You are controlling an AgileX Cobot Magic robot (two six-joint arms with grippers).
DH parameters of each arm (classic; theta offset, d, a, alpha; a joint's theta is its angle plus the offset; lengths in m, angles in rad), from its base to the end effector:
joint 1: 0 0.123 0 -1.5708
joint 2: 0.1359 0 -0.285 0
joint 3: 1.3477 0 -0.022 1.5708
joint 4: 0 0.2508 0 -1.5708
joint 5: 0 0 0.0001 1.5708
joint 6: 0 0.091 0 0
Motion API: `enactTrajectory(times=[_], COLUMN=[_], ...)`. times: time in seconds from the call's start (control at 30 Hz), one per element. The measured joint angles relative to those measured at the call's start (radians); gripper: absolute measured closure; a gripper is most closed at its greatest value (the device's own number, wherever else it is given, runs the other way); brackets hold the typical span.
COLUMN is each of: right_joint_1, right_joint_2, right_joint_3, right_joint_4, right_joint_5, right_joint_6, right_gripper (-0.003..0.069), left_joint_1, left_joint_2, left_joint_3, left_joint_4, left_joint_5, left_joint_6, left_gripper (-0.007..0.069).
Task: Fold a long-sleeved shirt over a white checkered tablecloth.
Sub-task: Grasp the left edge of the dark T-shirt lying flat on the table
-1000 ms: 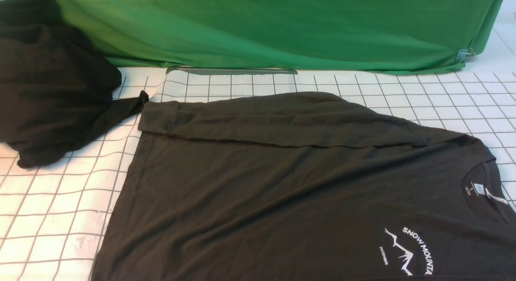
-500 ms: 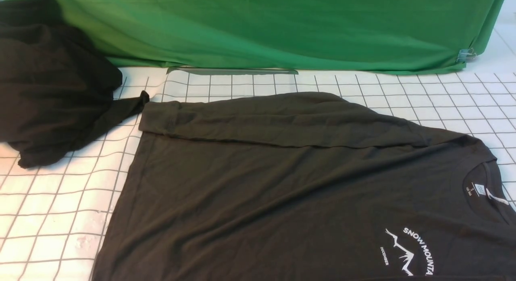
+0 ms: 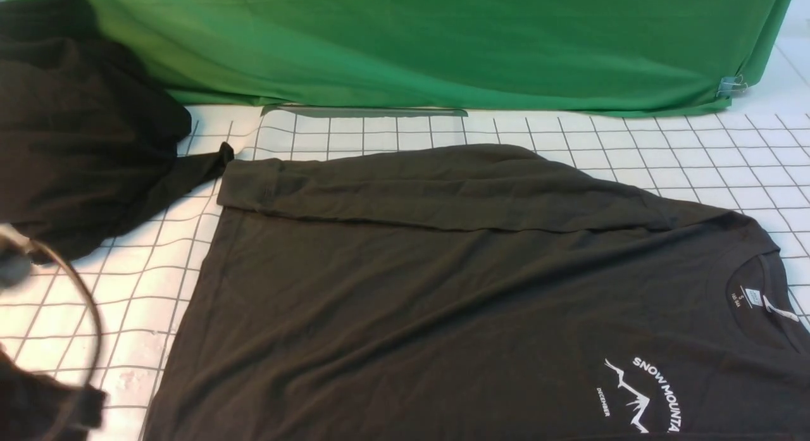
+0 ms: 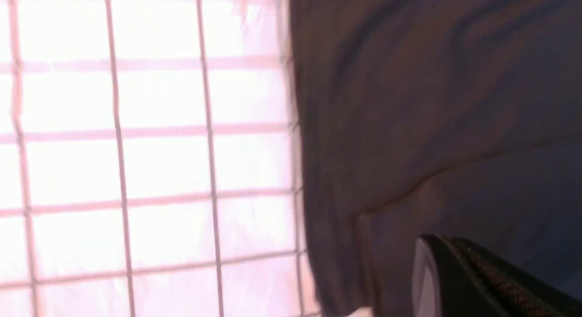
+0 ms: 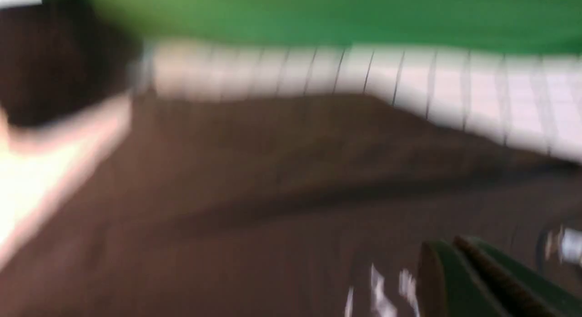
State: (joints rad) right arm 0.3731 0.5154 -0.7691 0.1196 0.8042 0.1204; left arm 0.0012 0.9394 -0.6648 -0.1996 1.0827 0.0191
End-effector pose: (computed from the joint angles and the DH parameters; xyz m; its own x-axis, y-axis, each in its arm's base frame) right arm 0.0750 0.0377 0.3600 -0.4926 0.0235 -0.8700 -0.3424 0.9138 0.2185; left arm 0.1422 -0.0158 0.2632 -0.9538 -0.0754 -0.2907 -0.0199 0.9817 -0.1893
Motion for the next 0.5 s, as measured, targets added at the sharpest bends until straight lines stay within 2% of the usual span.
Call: enactTrajectory(times=[0.1,0.2,0.3,0.37,0.4,0.5], right_joint_1=[0.063,0.106,0.134,0.157,0.158,0.171], right_joint_2=[0.086,0.133,0.157,0.177,0.178,0.213], right_joint_3=[0.011,0.052,0.084,0.123,0.127,0.138], right_joint_4=[-0.001,0.016,0.047,0.082,0.086,0.104], right_joint_5=[0.046,0.023,-0.029,-0.107,-0.114,-0.187], right_joint_6=[-0.031,-0.033,-0.033,-0.033,-0.033,-0.033], right_gripper=[0.0650,0.0650,0.0650,0.0650,0.0650,0.0649], left_joint_1=[-0.021,-0.103,-0.198,-0.328,-0.338,-0.488], left_joint_2=[0.046,0.048,0.051,0.066,0.068,0.132], left_joint_3=[0.072,0.124,0.139,0.141,0.141,0.141], left_joint_4=[-0.046,-0.047,-0.014,0.061,0.068,0.200], left_joint_5=[-0.054,-0.110,-0.124,-0.138,-0.141,-0.162], left_joint_6=[0.042,0.039,-0.031,-0.137,-0.145,-0.305], left_gripper=[0.0630,0.0630,0.0630,0.0630,0.0630,0.0630])
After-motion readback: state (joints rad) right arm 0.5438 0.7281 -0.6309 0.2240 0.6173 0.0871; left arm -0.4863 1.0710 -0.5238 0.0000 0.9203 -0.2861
